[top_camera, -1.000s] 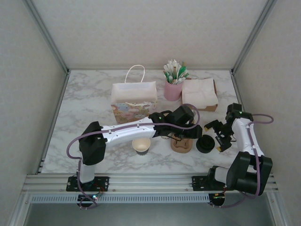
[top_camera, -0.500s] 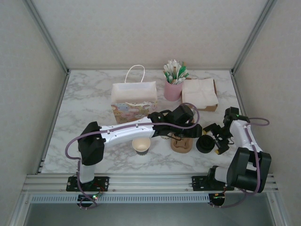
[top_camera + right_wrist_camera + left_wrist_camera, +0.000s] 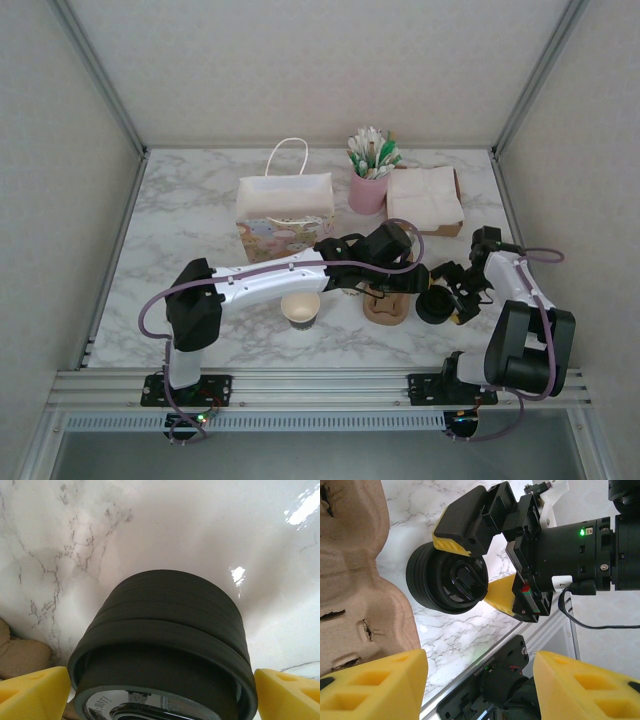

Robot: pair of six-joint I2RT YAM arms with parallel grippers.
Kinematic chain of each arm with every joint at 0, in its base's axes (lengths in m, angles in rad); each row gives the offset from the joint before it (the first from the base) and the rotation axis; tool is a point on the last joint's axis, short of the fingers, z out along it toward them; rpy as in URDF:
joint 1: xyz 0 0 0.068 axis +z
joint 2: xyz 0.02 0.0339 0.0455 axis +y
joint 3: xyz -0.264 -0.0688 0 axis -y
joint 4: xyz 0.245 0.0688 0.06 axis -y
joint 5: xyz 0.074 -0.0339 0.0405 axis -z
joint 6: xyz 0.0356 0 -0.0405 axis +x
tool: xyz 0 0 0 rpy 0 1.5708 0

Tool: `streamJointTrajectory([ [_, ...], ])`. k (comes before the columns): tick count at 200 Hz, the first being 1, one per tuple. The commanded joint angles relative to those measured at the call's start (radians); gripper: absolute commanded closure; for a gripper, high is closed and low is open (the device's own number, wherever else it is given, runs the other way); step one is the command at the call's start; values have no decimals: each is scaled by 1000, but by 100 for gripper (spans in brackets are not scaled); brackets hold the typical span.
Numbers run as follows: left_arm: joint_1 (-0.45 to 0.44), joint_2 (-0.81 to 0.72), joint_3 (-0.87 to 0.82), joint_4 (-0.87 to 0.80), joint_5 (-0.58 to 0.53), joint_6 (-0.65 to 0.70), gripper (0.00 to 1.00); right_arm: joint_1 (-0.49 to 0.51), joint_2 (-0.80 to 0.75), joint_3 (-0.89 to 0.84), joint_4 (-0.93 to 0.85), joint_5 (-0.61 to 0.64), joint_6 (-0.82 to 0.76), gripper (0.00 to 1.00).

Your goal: Pack the takeout coffee

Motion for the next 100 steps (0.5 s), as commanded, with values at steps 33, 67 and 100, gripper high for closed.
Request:
streamJointTrajectory([
  [33,0,-3,36,-29,-1,13,42,5,8,30,-44,-5,5,15],
  [67,0,6,38,-35,-4,12,42,4,-32,73,-99,-34,51,17],
  [100,0,10,35,-38,-9,7,42,-9,-64,114,-154,-78,108,17],
])
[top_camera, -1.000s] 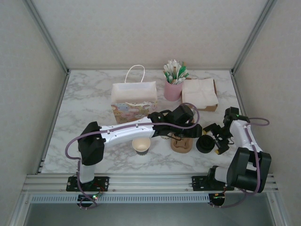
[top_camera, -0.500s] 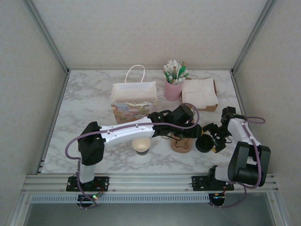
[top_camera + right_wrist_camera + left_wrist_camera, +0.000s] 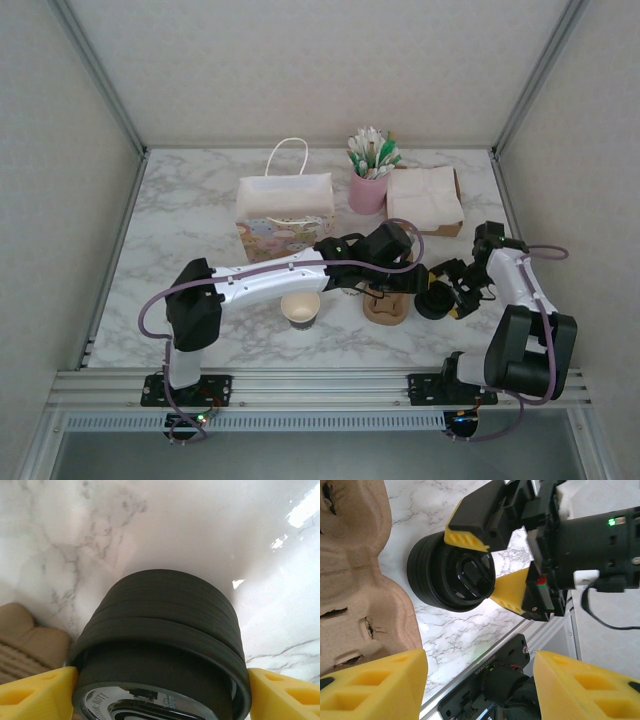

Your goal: Pack the takeout coffee

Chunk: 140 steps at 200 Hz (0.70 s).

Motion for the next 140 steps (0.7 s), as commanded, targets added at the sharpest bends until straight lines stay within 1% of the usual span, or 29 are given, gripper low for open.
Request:
streamJointTrajectory([
  [1,0,9,28,-25,-9,7,42,-10,-40,50,-84,-51,64,17],
  [19,0,9,23,-25,-17,3,43,-40,-51,50,-100,-110,93,18],
  [43,0,10,12,-20,-31,-1,44,-96,-87,40,-110,-220,133,18],
  [78,6,18,15,22,0,-9,44,-193,-180,50,-159,-363,197,19],
  [101,12,15,24,53,1,-11,42,-252,-238,44,-184,-426,249,20],
  [121,12,10,27,83,-10,-15,39,-279,-264,7,-150,-504,330,20],
  [140,13,6,15,108,-54,-43,36,-299,-272,-3,-128,-555,387,19],
])
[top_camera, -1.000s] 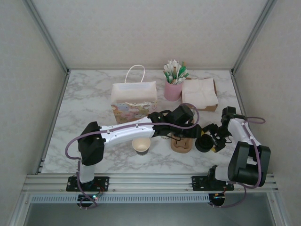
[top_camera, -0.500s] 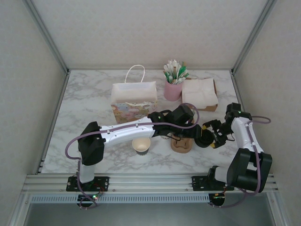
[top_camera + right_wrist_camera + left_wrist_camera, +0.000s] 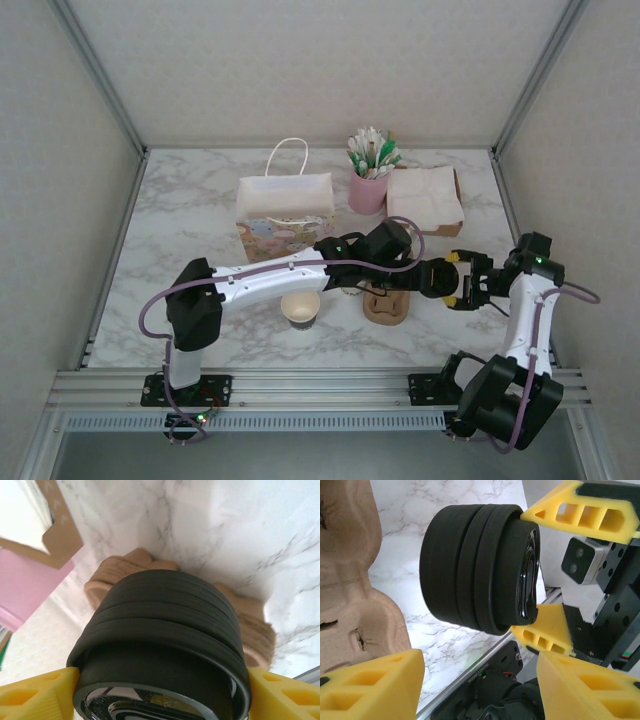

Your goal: Pack the takeout coffee

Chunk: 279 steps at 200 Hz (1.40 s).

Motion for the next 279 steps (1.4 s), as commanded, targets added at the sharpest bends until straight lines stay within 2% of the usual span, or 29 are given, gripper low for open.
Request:
streamJointTrajectory([
  [1,7,4,14,62,-52,-36,36,-26,-10,-20,-1,-128,113,19],
  [74,9,28,30,115,-148,-63,33,-122,57,69,-1,-149,208,18],
  [146,29,127,139,138,-89,-70,30,-136,85,129,-6,-187,261,17],
  [279,64,112,73,208,-61,-120,30,-153,82,119,45,-241,303,19],
])
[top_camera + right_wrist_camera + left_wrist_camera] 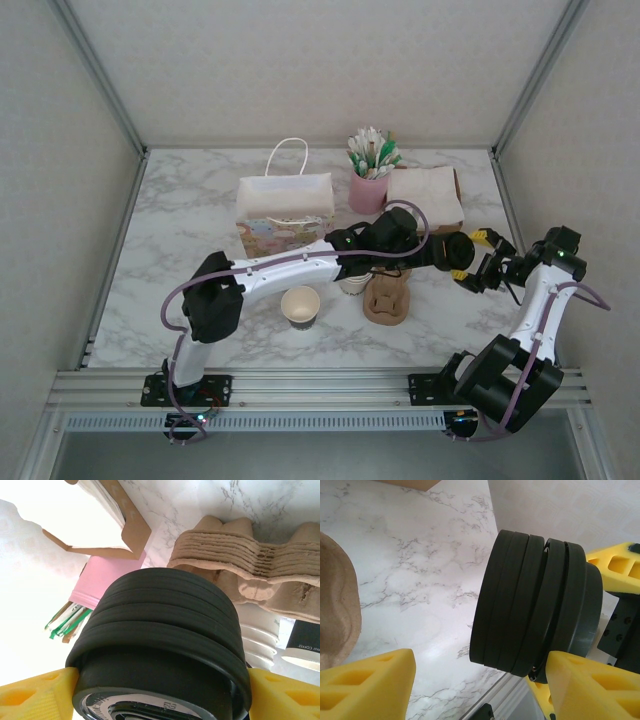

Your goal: Pack the takeout coffee

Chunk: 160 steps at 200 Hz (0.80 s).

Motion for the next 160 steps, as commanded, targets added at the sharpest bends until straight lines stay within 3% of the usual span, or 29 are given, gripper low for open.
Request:
streamJointTrajectory([
  [1,19,-4,-28,51,17,-28,31,-9,-7,9,2,-49,20,19],
  [160,50,21,-18,91,54,-68,31,-11,-93,-24,40,-88,76,23],
])
